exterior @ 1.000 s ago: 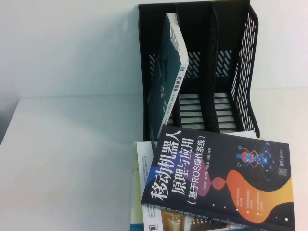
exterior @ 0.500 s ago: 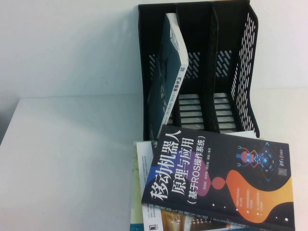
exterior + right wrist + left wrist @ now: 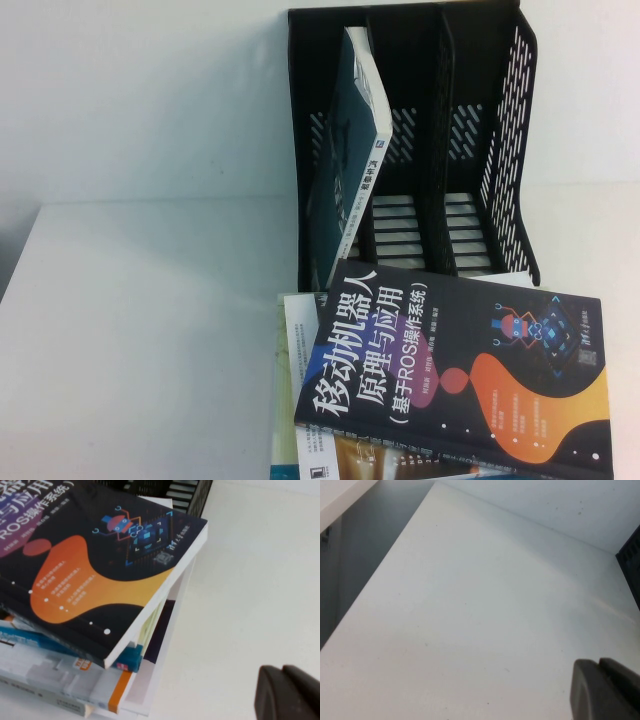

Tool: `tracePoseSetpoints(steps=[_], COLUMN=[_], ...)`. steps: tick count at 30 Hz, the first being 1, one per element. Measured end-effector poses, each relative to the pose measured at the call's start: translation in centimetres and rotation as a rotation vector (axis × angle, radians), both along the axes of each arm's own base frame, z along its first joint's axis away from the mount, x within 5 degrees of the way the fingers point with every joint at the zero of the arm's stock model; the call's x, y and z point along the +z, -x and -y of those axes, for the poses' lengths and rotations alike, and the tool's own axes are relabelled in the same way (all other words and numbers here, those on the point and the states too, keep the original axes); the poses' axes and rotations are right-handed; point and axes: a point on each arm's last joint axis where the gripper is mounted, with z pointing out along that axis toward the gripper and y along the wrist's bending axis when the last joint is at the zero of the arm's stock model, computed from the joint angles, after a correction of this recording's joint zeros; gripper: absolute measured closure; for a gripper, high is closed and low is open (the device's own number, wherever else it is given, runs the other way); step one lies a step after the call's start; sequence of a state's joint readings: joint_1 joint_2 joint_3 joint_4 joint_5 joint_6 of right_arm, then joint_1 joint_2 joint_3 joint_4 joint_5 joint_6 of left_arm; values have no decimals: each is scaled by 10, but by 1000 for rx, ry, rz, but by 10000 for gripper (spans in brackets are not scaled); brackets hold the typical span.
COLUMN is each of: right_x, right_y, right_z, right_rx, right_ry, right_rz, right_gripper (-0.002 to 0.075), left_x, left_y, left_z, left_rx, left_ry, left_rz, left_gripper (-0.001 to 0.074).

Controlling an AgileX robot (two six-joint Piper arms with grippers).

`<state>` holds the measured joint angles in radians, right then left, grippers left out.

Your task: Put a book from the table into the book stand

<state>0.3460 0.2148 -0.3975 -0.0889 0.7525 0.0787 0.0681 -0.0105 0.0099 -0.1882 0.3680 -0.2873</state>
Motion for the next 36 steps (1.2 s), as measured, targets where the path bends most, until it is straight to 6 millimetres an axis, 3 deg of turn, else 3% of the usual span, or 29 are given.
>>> tracePoseSetpoints(steps=[7,11,15,20,26,36], right_x=[2,3,1,-30,-84,-92], right_y=[10,17,23,9,-7,-6], right_z=[5,11,19,24,17,15], right_rx=[-77,-215,-366,-438,-362,-362], right_ry=[-44,-51,50,118,15,-46], right_rz=[67,123,218,289,268,207], right_gripper=[729,729,729,729,729,729], left_x=[0,0,0,0,0,0], left_y=[0,0,0,0,0,0], left_z=[0,0,0,0,0,0], left_rx=[0,0,0,0,0,0], left_ry=[0,0,0,0,0,2], left_rz=[-2,-2,-2,-2,-2,-2], left_gripper=[737,737,737,737,738,738])
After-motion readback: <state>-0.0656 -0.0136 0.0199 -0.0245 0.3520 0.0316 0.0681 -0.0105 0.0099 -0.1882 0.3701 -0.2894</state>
